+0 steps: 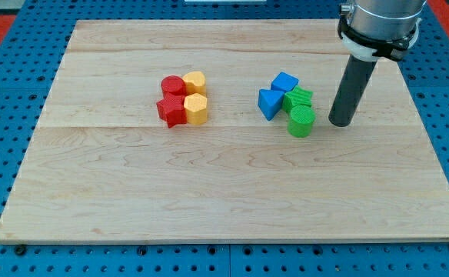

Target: Move the green circle towards the center right

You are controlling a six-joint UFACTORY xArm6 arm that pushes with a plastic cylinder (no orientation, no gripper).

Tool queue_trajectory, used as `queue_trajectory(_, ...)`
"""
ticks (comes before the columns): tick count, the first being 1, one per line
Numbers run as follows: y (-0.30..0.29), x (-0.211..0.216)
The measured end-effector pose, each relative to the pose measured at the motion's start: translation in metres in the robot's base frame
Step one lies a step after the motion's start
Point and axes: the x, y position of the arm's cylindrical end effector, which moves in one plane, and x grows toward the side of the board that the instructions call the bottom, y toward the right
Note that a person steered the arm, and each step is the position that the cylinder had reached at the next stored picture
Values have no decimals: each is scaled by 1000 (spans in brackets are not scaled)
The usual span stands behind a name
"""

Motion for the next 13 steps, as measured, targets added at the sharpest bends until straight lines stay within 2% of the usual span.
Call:
queue_trajectory(1,0,0)
queue_trajectory(3,-13,46)
queue_trajectory(4,-59,62)
queue_trajectory(5,-92,62)
queue_trajectory(6,-112,28)
queue_trajectory(7,-71,9)
queue_trajectory(8,1,17)
queue_trajectory(10,47,37)
queue_trajectory(11,55,32)
queue_trajectory(13,54,-82)
